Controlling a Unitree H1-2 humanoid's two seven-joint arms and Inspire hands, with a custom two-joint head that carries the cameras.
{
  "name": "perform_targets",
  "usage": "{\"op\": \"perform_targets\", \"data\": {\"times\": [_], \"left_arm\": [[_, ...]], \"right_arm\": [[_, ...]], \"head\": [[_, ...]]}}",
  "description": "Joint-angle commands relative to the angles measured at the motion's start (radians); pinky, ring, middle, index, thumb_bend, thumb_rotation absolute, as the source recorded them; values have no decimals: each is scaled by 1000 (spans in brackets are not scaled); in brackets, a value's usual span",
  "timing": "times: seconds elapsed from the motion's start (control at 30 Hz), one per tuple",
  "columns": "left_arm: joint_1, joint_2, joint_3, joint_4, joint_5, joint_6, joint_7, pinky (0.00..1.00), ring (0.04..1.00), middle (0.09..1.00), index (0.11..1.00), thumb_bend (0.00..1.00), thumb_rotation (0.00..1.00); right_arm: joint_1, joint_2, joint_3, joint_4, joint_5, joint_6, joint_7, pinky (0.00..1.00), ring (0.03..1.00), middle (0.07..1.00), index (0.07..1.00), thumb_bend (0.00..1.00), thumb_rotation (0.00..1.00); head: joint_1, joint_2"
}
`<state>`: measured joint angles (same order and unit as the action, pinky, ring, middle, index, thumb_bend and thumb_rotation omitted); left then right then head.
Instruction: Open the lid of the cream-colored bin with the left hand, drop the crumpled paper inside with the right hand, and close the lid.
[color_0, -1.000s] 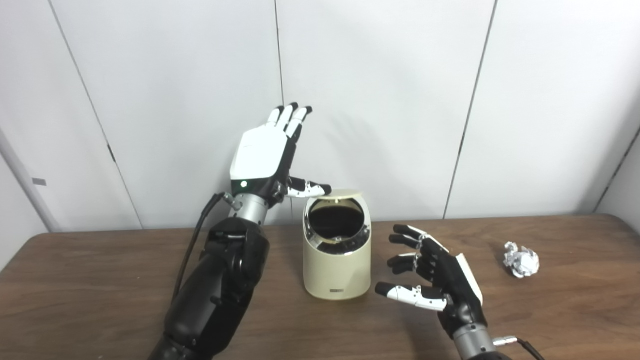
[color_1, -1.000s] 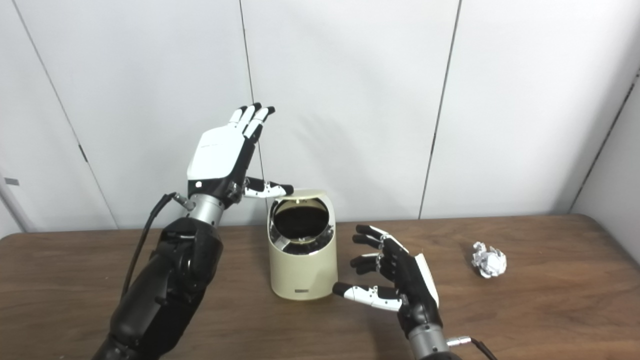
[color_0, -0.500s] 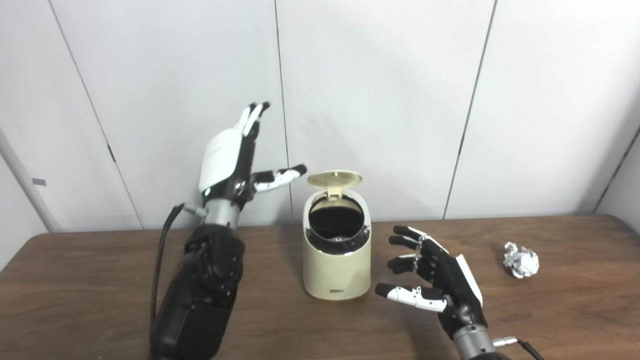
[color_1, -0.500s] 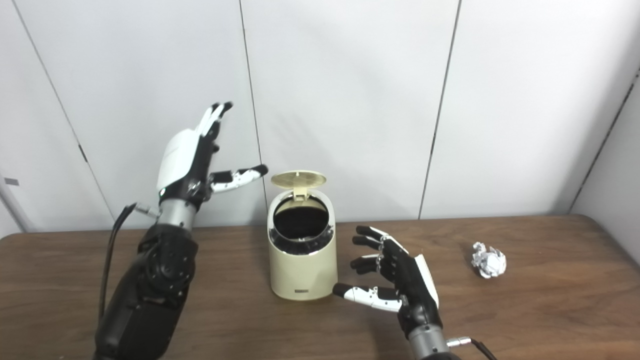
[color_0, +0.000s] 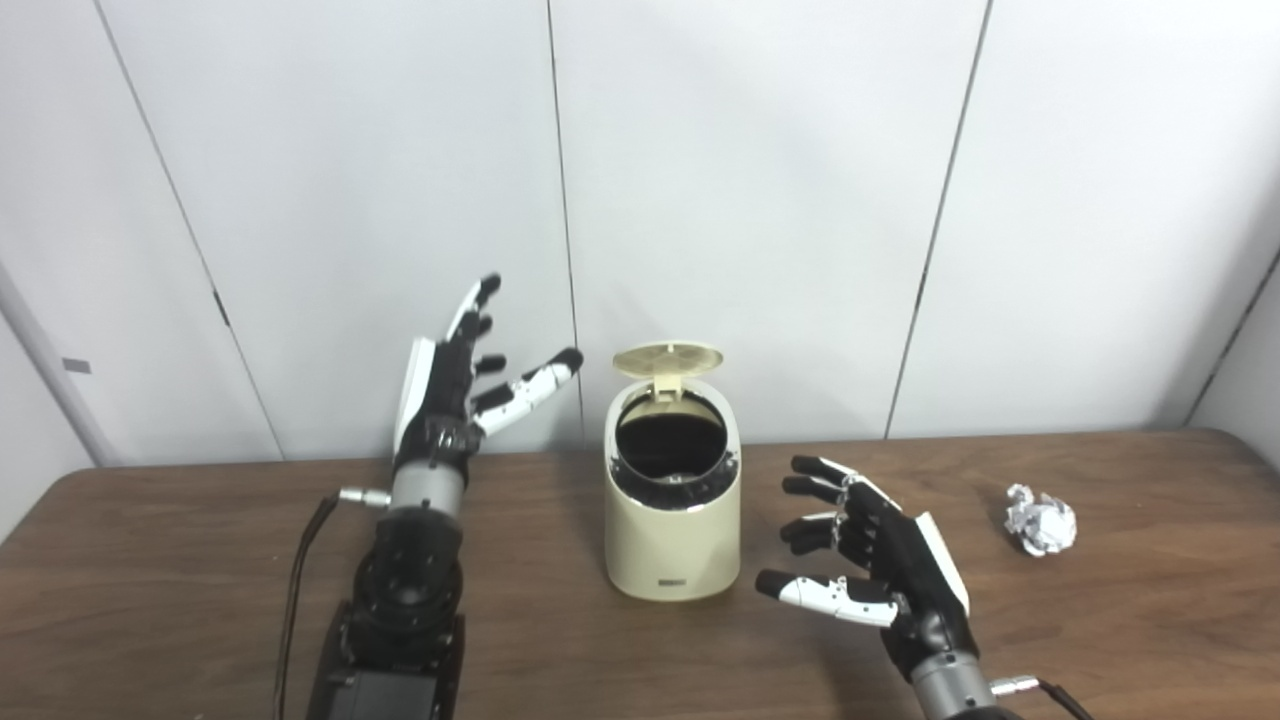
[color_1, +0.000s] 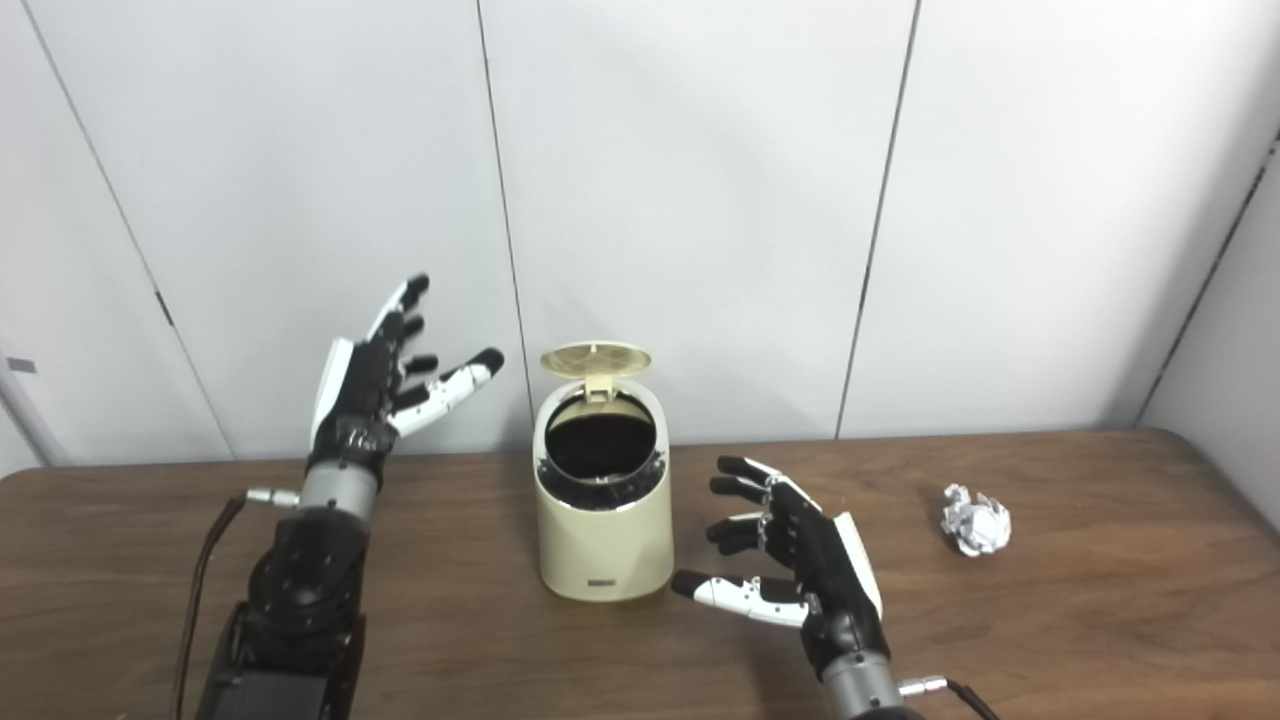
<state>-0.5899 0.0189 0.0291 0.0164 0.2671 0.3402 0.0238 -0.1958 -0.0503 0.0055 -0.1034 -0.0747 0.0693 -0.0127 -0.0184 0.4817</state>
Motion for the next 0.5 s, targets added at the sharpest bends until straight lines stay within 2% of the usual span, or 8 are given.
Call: {"op": "perform_targets", "data": {"times": [0.0,0.1,0.2,0.47], "left_arm": [[-29,9,6,-59,-23,-7,-1,851,942,963,993,629,304],[-1,6,10,-81,-55,6,-10,793,908,947,985,633,339],[30,-2,18,-96,-87,4,-1,716,874,934,972,652,328],[113,-11,25,-123,-139,-9,4,739,870,918,967,634,283]], "right_arm": [[-30,-1,-2,-26,7,-39,3,527,566,743,765,753,97],[-30,-2,-1,-29,1,-34,2,534,567,744,766,749,103],[-30,-3,-1,-28,4,-34,3,515,565,744,765,741,103],[-31,-9,-2,-19,3,-44,4,508,565,743,763,748,123]], "head": [[1,2],[1,1],[1,0],[7,3]]}}
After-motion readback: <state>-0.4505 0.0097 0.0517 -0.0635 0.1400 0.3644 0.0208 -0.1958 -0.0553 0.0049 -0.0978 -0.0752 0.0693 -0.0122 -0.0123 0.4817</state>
